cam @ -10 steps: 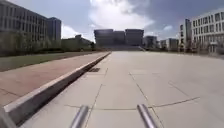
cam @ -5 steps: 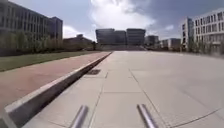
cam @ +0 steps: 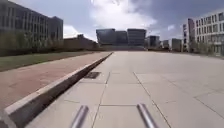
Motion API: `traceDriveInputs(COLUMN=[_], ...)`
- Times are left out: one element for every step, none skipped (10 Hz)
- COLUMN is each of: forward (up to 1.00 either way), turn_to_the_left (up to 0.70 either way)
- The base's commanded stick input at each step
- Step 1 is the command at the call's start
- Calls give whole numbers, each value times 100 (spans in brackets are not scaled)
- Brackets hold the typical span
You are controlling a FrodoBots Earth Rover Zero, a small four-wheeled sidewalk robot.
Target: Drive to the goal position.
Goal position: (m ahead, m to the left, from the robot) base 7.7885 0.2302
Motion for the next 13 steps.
traceDriveInputs(forward=[70, 70, 70, 70, 70, 70, 70, 70, 70, 70, 70, 70, 70], turn_to_the_left=[0, 0, 0, 0, 0, 0, 0, 0, 0, 0, 0, 0, 0])
